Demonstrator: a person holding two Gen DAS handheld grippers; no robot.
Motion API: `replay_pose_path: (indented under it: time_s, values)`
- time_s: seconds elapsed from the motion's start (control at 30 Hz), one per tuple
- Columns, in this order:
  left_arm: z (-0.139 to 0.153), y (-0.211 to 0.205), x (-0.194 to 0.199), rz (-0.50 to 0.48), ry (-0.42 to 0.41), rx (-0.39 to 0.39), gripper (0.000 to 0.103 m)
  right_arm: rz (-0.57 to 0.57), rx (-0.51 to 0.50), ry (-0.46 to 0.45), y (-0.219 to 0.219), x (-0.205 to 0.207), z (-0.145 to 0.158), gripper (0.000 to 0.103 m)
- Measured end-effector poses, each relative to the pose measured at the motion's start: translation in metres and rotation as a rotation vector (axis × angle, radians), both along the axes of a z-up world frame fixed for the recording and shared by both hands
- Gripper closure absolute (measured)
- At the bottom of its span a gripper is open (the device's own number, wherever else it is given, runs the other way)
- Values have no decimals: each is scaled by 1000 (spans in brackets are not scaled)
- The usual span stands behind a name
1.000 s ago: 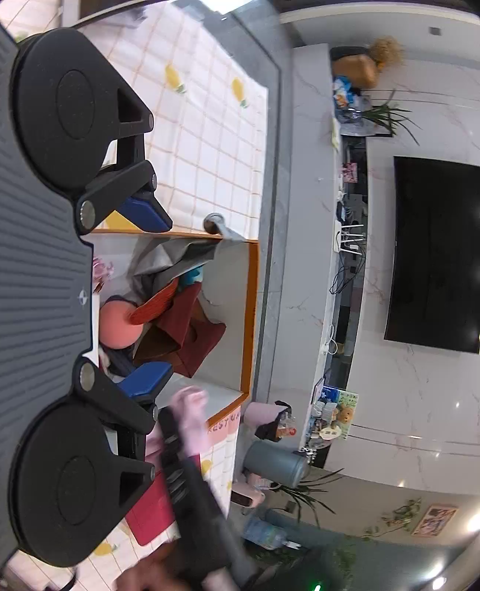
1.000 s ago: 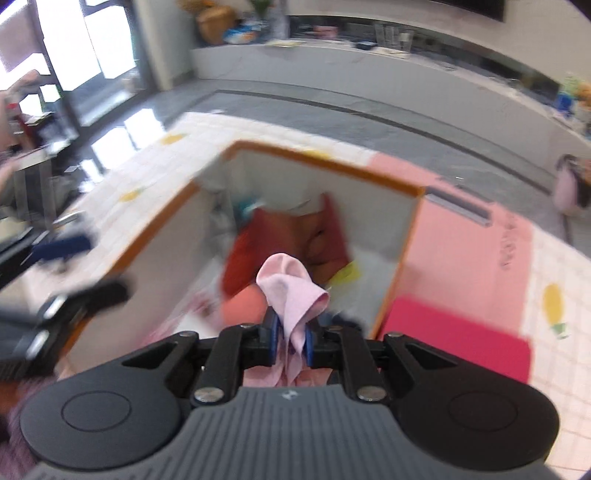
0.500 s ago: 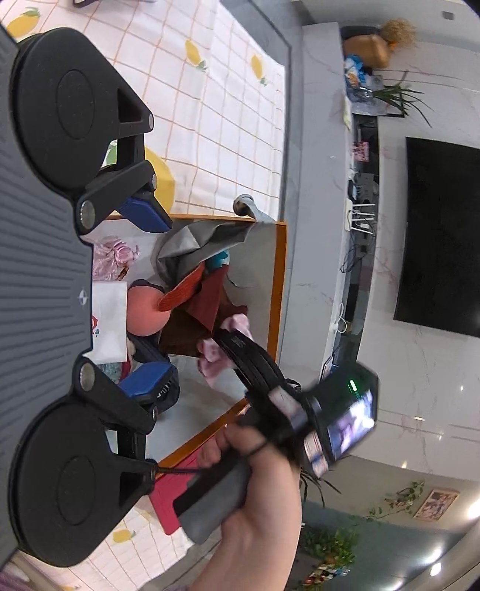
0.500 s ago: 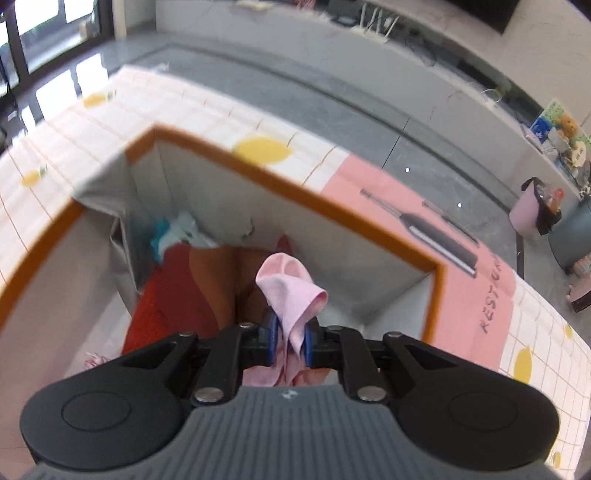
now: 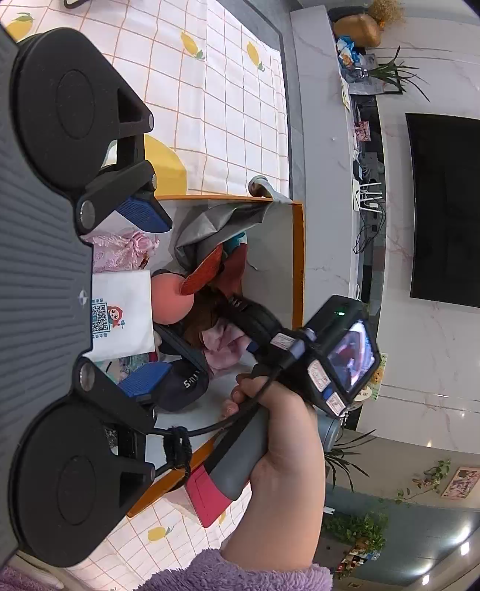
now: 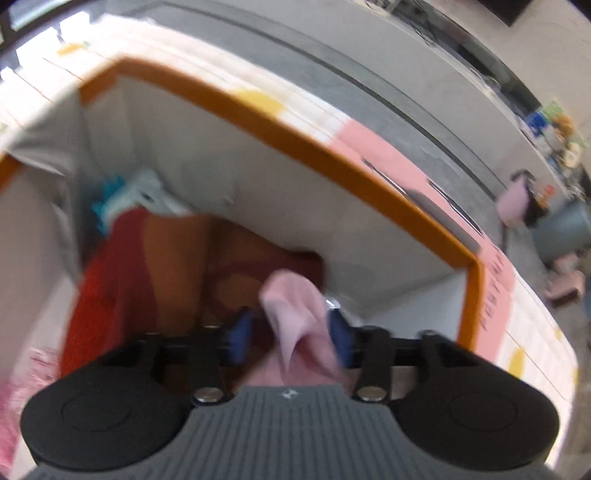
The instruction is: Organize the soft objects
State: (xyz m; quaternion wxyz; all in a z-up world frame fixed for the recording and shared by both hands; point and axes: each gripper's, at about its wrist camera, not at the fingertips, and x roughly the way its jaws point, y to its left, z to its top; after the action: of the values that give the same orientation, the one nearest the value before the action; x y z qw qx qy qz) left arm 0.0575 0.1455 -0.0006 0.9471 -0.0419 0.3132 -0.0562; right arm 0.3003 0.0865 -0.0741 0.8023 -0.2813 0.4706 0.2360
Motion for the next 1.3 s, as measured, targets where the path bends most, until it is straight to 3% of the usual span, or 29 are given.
replay_pose_path:
  time_s: [0.17, 0.3, 0.5, 0.77, 0.87, 0.93, 1.07, 1.2, 1.3]
  values:
    - [2, 2, 0, 15, -7, -7, 10, 39, -6, -51, 9, -9, 14, 18]
    - [5, 10, -1, 51, -7, -38, 10, -42, 84, -57, -2, -18, 42, 15]
    - [21, 14, -1, 105, 3, -88, 10, -114, 262, -81, -68, -50, 99, 12]
    - [70, -21, -21, 136, -91, -87, 10, -180, 367, -351, -174, -130, 172, 5]
    - [88, -47, -28, 132, -135, -93, 10, -191, 393, -426, -212, -160, 179, 3]
    - [100, -69, -30, 124, -155, -52, 10, -209, 418, -491, -237, -184, 182, 3]
    - [109, -109, -37, 141, -185, -22, 10, -232, 411, -596, -272, -219, 168, 3]
    - [103, -141, -53, 110, -284, 9, 10, -256, 441, -584, -299, -242, 138, 3]
    - [92, -160, -55, 74, -275, 38, 10, -320, 474, -549, -316, -252, 113, 3]
